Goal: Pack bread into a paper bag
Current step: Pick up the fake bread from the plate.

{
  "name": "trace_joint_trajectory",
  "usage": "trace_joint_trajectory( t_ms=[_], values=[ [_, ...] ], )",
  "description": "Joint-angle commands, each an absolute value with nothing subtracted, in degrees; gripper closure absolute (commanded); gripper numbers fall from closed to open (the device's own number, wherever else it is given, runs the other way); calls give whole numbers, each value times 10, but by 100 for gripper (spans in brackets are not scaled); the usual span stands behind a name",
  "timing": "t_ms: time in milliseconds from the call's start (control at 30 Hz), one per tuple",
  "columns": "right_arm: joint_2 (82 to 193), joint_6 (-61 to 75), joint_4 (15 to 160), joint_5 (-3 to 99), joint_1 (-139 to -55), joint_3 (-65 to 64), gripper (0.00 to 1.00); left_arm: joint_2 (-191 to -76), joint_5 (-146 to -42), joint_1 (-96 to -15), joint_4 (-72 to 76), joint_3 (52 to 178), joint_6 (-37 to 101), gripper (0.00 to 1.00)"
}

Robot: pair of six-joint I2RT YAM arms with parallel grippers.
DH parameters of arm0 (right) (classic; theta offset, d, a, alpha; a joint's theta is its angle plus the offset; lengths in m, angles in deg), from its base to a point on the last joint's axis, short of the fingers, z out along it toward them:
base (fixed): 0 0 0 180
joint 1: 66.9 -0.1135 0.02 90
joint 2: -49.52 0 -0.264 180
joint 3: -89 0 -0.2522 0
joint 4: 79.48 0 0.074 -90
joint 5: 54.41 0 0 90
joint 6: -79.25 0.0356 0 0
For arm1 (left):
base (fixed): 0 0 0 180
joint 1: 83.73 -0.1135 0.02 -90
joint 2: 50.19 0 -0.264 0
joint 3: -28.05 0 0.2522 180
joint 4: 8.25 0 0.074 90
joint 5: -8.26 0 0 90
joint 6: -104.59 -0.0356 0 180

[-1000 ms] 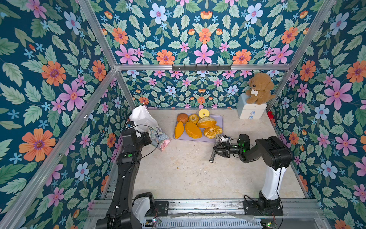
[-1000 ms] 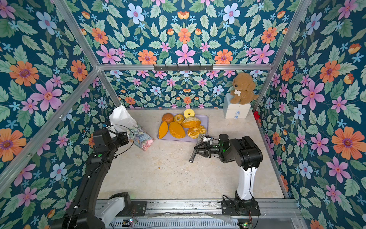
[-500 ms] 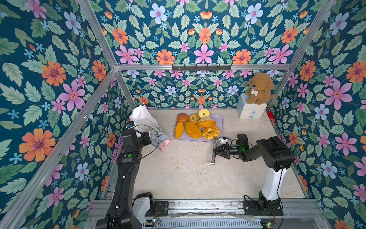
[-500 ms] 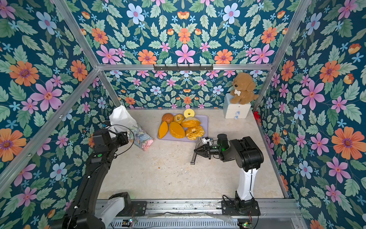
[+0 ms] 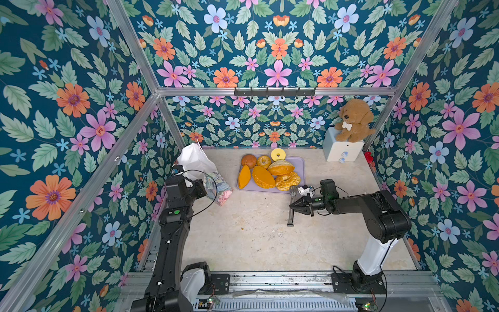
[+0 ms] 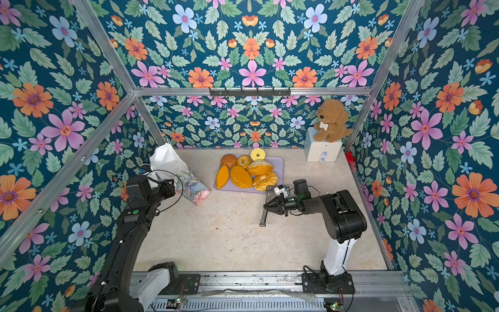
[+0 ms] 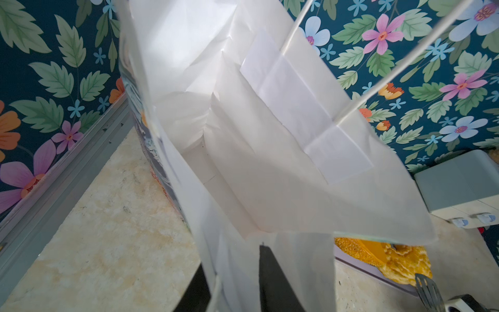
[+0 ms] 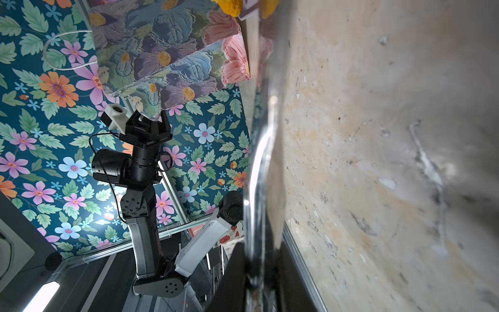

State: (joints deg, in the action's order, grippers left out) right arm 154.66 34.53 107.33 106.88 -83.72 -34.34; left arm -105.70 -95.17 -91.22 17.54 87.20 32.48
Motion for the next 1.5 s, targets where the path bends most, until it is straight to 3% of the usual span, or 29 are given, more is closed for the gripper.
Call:
trace_joint_trajectory(
  t_ms=[0,200,367,667,1467],
  values=[
    [1539,315,1047,1066,-840,-343,94,-1054,-959,-912,169,871,323,69],
    [1504,304,1007,1049,-852,-340,94,-1041,-992,-913,156,876,336,73],
    [1479,319,1003,1042,-860,-340,94,-1043,-1030,-912,150,902,341,83],
    [1427,333,982,1028,-878,-338,94,-1052,-1102,-911,173,937,334,87],
    [1318,263,773,995,-878,-291,94,-1039,-1147,-903,164,902,341,89]
  ],
)
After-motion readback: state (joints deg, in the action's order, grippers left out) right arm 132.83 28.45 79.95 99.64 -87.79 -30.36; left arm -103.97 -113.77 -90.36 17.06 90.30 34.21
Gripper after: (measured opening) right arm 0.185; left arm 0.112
